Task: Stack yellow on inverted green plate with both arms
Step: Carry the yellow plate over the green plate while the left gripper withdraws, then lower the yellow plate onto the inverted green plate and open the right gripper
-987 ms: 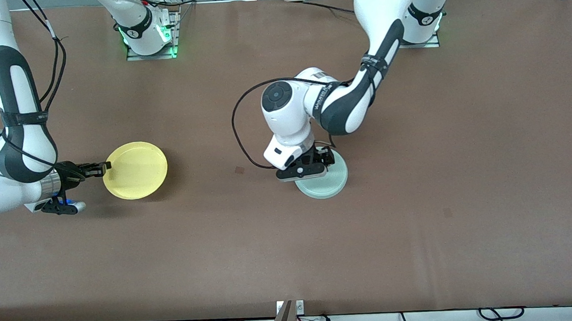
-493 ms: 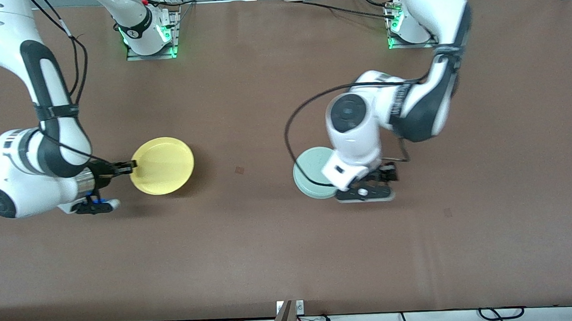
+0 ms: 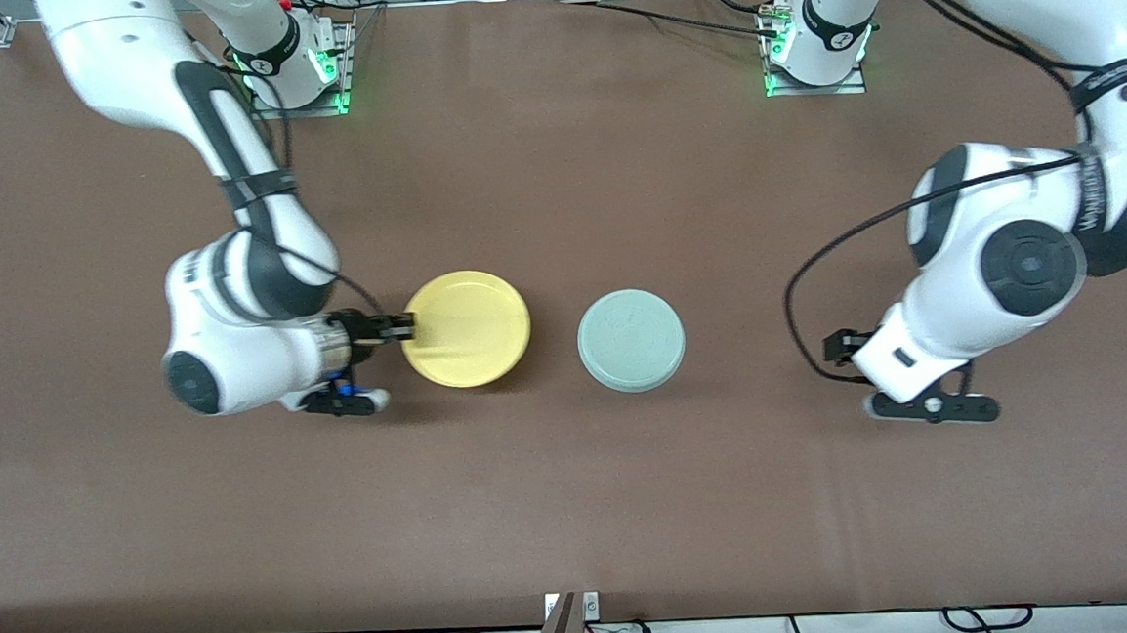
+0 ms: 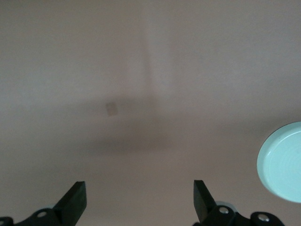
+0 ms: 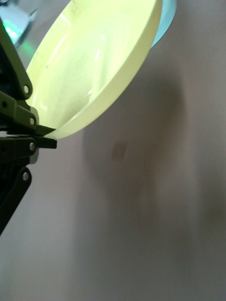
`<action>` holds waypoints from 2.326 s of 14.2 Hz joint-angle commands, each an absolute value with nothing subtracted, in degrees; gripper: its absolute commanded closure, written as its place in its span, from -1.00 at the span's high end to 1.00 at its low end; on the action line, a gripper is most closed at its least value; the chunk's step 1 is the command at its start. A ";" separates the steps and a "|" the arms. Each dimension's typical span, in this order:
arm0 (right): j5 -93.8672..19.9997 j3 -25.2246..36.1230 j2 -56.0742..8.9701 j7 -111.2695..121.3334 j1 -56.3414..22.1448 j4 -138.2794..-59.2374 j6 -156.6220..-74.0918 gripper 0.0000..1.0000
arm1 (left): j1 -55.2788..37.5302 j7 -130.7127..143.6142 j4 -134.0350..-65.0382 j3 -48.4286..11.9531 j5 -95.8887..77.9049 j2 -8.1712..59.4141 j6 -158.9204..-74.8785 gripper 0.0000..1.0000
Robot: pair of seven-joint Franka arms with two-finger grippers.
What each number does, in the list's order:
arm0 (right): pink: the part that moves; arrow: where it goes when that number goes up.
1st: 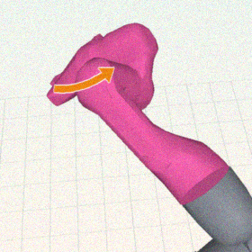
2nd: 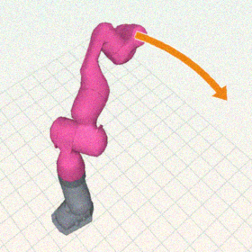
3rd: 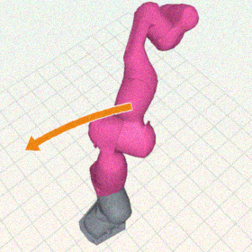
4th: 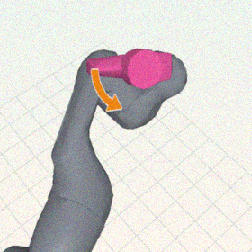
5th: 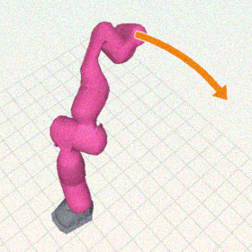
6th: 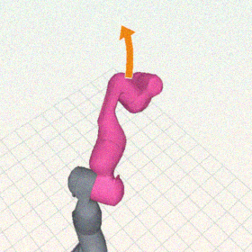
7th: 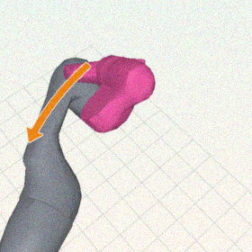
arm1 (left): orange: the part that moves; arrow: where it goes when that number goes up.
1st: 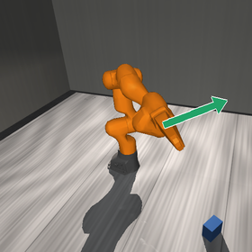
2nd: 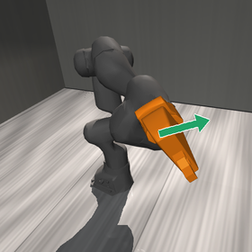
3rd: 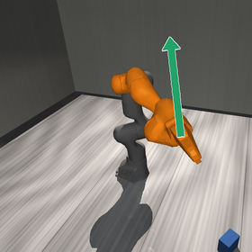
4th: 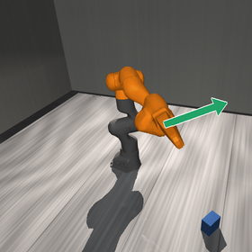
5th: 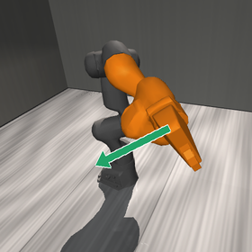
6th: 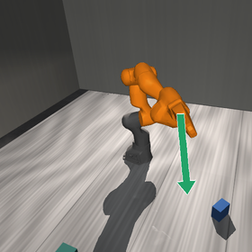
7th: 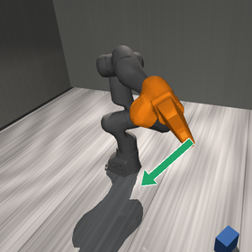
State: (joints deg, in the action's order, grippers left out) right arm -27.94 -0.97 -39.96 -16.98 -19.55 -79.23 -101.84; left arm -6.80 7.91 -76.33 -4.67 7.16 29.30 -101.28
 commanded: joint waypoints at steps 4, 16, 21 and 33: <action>-39.70 -1.67 -48.06 -27.16 -29.78 -73.31 -115.04 -1.00 | -5.36 6.68 -94.30 -5.27 6.06 11.27 -101.26 1.00; -44.38 -1.76 -55.98 -31.72 -36.21 -69.79 -124.54 -1.00 | -1.32 -2.37 -99.04 -5.27 1.50 -0.26 -96.40 1.00; -44.12 -1.58 -56.87 -31.90 -36.12 -68.82 -124.45 -1.00 | -0.62 -2.99 -101.16 -5.27 1.23 -0.79 -100.02 1.00; -40.96 -1.23 -56.07 -31.82 -35.60 -69.26 -121.30 -1.00 | 2.72 -0.97 -96.58 -4.92 -1.23 0.80 -98.26 1.00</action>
